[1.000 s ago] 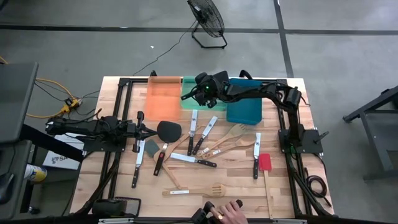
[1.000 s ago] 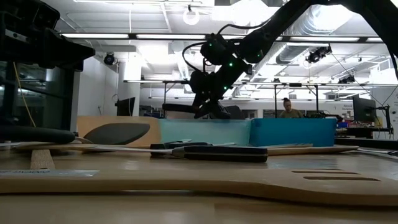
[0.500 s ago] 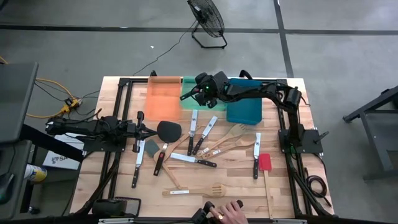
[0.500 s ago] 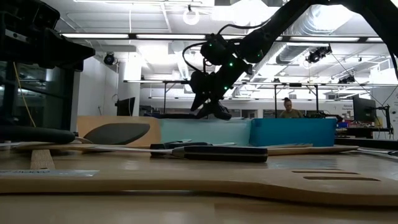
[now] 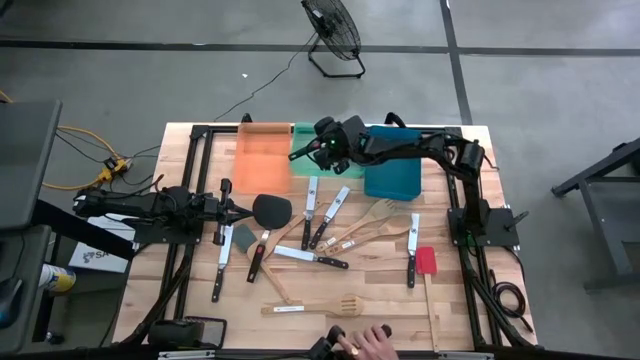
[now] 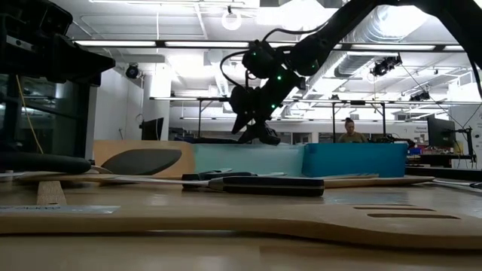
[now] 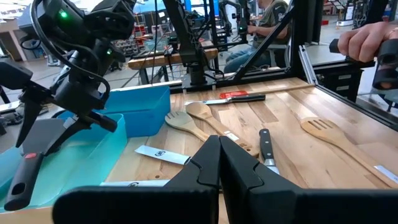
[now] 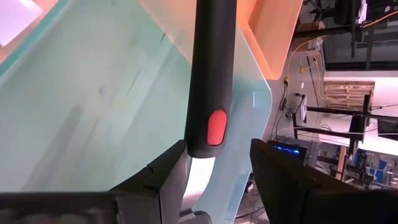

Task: Pick & Place Kitchen Items
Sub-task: Put the right black spatula into the green bin

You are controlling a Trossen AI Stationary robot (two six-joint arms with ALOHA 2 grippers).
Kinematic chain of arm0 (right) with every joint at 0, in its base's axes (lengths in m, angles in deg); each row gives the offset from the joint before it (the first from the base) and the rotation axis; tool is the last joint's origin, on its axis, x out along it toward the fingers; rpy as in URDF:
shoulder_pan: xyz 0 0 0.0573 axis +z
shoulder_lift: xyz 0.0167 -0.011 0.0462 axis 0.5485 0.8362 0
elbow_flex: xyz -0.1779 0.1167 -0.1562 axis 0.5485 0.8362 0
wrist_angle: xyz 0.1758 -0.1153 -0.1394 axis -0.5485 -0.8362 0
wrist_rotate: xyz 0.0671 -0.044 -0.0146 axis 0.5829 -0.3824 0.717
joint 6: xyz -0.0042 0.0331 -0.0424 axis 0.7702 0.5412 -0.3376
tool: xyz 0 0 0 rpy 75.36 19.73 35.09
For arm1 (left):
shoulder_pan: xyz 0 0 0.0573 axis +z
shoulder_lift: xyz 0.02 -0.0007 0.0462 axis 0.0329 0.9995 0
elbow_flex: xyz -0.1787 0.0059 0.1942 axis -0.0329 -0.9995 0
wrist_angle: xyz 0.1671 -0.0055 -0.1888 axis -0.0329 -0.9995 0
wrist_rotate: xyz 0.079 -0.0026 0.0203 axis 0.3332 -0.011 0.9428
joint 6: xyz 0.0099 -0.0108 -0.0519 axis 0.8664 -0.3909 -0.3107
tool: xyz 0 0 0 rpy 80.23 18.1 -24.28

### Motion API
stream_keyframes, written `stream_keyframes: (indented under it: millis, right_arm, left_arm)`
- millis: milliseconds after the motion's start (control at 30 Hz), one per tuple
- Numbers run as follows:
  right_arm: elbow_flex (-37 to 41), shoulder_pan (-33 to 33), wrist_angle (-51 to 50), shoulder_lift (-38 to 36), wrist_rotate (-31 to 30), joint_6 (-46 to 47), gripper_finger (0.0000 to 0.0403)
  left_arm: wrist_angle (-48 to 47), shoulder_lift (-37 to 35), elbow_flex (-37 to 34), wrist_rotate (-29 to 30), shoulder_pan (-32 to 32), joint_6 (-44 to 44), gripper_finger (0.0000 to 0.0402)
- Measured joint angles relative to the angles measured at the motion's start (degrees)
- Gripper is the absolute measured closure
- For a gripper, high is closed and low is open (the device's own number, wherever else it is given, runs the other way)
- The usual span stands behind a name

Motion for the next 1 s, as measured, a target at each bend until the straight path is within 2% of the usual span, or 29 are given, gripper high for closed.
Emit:
stream_keyframes:
  millis: [467, 633, 867, 1000]
  right_arm:
    - [-0.1, 0.1, -2.6, -0.1, -0.5, 4.3, 0.0234]
    - [-0.1, -1.5, -3.4, 0.0, 3.3, 4.3, 0.0234]
    - [0.0, -3.3, -3.1, 0.2, 4.7, 4.5, 0.0234]
    - [0.0, -4.6, -3.6, 0.3, 7.6, 4.6, 0.0234]
  left_arm:
    - [0.0, 0.0, 0.0, 0.0, 0.0, 0.0, 0.0402]
    - [0.0, 0.0, 0.0, 0.0, 0.0, 0.0, 0.0402]
    - [0.0, 0.0, 0.0, 0.0, 0.0, 0.0, 0.0402]
    - [0.0, 0.0, 0.0, 0.0, 0.0, 0.0, 0.0402]
